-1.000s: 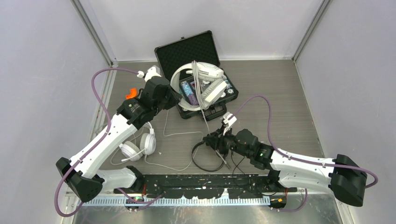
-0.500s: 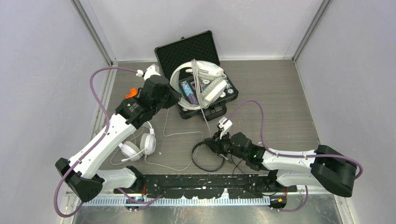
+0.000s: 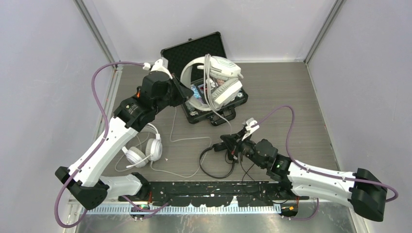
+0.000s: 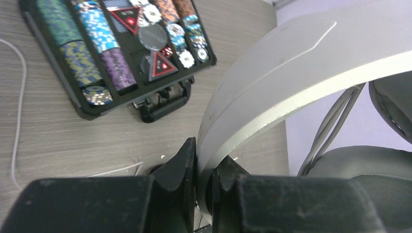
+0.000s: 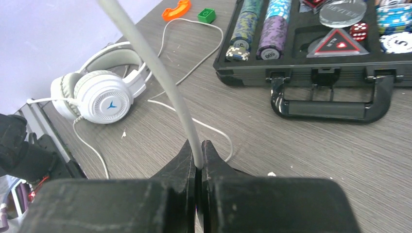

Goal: Wrap the headphones
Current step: Wrap the headphones cable around the headphones.

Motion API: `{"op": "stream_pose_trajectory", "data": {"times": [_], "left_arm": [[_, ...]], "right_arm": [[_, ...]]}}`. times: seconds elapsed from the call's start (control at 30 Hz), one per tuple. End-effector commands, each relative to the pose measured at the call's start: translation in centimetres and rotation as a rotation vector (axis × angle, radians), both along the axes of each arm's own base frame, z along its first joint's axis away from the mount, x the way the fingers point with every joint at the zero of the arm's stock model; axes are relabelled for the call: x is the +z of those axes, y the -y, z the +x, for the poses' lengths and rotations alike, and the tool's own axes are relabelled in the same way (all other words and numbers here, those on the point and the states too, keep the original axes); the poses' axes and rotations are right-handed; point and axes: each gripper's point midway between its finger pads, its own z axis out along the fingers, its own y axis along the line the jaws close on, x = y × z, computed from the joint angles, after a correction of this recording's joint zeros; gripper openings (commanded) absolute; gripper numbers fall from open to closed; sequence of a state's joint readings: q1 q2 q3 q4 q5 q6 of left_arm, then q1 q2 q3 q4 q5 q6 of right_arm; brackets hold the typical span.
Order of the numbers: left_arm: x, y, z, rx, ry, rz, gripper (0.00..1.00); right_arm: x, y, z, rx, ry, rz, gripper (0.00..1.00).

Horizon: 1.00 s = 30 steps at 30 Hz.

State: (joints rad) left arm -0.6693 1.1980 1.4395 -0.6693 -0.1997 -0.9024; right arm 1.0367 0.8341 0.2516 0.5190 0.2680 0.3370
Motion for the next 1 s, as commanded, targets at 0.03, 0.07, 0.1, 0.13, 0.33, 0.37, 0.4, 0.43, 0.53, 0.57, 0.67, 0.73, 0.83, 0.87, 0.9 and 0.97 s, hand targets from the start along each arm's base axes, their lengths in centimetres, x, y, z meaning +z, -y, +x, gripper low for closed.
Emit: {"op": "stream_pose_trajectory", "data": {"times": [0.03,0.07,0.1,0.13,0.33,0.37,0.4,0.43,0.53,0.57,0.67,0.73,0.83,0.87,0.9,0.97], "left_arm": [[6.6,3.1,-2.3,-0.252,0.184,-0.129,0.00],[6.5,3.3,-2.6,-0.283,0.193,-0.113,0.00],[6.5,3.4,-3.0,-0.306,0.199,-0.108,0.00],[6.4,3.5,-3.2,-0.324,0.201,-0.101,0.00],[6.7,4.2,-4.9,-0.478,0.217,-0.077,0.00],[6.8,4.8,-5.6,-0.546,0.218,-0.084,0.00],[6.9,5.1,-6.1,-0.606,0.230,-0.087,0.00],[7.0,5.5,-6.6,-0.668,0.248,-0.079,0.00],[6.8,5.9,-7.8,-0.805,0.269,-0.044,0.00],[6.4,5.8,-7.7,-0.830,0.267,-0.021,0.00],[5.3,5.5,-7.8,-0.899,0.271,0.068,0.00],[4.3,5.1,-7.6,-0.928,0.277,0.145,0.00],[3.5,4.5,-7.2,-0.950,0.287,0.229,0.00],[3.2,4.5,-7.1,-0.959,0.289,0.245,0.00],[3.2,4.4,-6.9,-0.962,0.294,0.256,0.00],[3.0,4.5,-6.8,-0.966,0.291,0.257,0.00]], "right_arm": [[2.7,1.8,0.9,-0.087,0.040,0.015,0.00],[2.9,2.0,0.9,-0.093,0.038,0.020,0.00],[3.2,2.3,1.0,-0.101,0.036,0.027,0.00],[3.4,2.5,1.1,-0.106,0.034,0.030,0.00],[3.3,4.0,2.0,-0.149,-0.023,0.026,0.00],[3.7,4.0,2.0,-0.145,-0.041,0.041,0.00],[4.0,3.9,2.0,-0.139,-0.058,0.050,0.00],[4.4,3.9,1.9,-0.129,-0.078,0.058,0.00],[5.6,3.4,1.2,-0.088,-0.121,0.077,0.00],[5.9,3.3,1.0,-0.077,-0.132,0.080,0.00],[6.4,2.9,0.2,-0.030,-0.168,0.060,0.00],[6.4,2.7,-0.4,0.003,-0.198,0.031,0.00],[6.5,3.0,-1.0,0.018,-0.225,-0.016,0.00],[6.7,3.3,-1.1,0.013,-0.225,-0.028,0.00],[6.9,3.7,-1.2,0.008,-0.213,-0.044,0.00],[7.7,4.4,-1.1,-0.005,-0.166,-0.056,0.00]]}}
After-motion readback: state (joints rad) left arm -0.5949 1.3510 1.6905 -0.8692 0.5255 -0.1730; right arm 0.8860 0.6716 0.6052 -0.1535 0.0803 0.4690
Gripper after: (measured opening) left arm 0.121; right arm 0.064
